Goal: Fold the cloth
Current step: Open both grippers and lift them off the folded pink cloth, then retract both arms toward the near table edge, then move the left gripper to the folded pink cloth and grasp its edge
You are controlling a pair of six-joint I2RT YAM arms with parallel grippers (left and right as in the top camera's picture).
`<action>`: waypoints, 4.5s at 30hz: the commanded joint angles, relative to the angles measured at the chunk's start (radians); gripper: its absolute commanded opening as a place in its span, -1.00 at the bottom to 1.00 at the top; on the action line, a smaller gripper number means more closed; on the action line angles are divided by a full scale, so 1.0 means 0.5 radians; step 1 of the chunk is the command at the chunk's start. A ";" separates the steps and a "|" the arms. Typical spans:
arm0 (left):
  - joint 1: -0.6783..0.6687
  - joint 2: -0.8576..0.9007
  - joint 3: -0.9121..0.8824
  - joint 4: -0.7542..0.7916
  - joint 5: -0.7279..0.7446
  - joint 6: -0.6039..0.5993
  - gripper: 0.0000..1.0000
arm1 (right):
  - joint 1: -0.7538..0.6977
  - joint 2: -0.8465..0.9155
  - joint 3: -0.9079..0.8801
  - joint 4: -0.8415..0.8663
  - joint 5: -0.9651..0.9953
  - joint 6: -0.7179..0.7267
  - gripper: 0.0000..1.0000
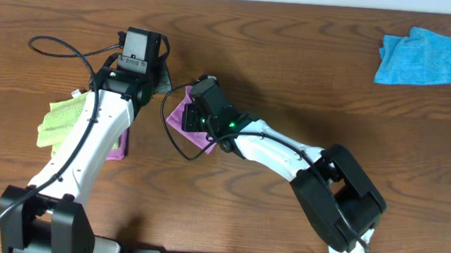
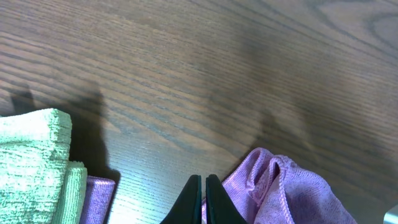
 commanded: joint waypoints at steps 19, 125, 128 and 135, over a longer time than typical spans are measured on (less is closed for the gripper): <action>0.011 -0.056 0.050 -0.031 -0.035 0.037 -0.88 | 0.030 0.032 0.123 0.067 -0.038 -0.103 0.48; 0.043 -1.086 -1.888 1.524 0.758 -1.777 0.92 | -0.831 -3.561 -1.448 -1.736 0.888 -0.519 0.98; 0.043 -0.879 -1.888 1.700 0.822 -1.802 0.93 | -0.831 -3.561 -1.448 -1.736 0.888 -0.519 0.98; 0.043 -0.562 -1.885 1.836 0.870 -1.843 0.98 | -0.831 -3.561 -1.448 -1.736 0.888 -0.519 0.98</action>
